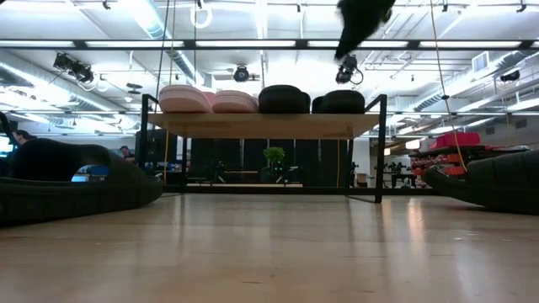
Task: Pick and place slides into the shelf
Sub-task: Move the right black slipper under the shelf
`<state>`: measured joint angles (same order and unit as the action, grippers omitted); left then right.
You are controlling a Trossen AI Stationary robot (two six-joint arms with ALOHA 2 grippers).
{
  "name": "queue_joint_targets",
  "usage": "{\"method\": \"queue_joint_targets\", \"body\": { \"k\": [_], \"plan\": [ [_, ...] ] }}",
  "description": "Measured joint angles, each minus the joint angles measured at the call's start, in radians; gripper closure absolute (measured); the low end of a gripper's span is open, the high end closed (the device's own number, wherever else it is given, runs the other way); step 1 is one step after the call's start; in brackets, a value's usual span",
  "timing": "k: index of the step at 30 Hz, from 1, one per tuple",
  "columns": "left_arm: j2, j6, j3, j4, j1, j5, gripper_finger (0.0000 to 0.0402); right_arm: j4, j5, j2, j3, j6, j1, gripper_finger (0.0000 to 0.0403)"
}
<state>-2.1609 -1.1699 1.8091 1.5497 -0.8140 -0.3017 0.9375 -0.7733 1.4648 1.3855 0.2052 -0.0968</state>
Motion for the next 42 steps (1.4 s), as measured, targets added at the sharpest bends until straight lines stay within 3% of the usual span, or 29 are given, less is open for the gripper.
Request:
{"method": "queue_joint_targets", "body": {
  "k": [9, 16, 22, 27, 33, 39, 42],
  "plan": [
    [0.0, 0.099, 0.0, -0.001, -0.003, 0.0, 0.0225, 0.004, 0.305, -0.16, 0.001, 0.241, -0.281, 0.0259],
    [0.001, 0.147, -0.108, -0.098, 0.028, -0.019, 0.0219, 0.002, 0.293, -0.148, -0.001, 0.293, -0.435, 0.0259],
    [0.001, 0.161, -0.288, -0.111, 0.076, -0.017, 0.022, 0.002, 0.292, -0.119, -0.001, 0.293, -0.486, 0.026],
    [0.005, 0.189, -0.352, -0.095, 0.139, -0.008, 0.0222, 0.002, 0.291, -0.118, -0.001, 0.293, -0.498, 0.026],
    [0.001, 0.317, -0.363, -0.106, 0.216, -0.008, 0.0267, 0.002, 0.291, -0.123, -0.001, 0.292, -0.495, 0.026],
    [-0.003, 0.369, -0.355, -0.135, 0.271, -0.016, 0.0376, 0.002, 0.291, -0.123, -0.001, 0.292, -0.495, 0.026],
    [-0.003, 0.373, -0.311, -0.125, 0.276, -0.019, 0.0391, 0.002, 0.291, -0.123, -0.001, 0.293, -0.495, 0.026]
  ]
}}
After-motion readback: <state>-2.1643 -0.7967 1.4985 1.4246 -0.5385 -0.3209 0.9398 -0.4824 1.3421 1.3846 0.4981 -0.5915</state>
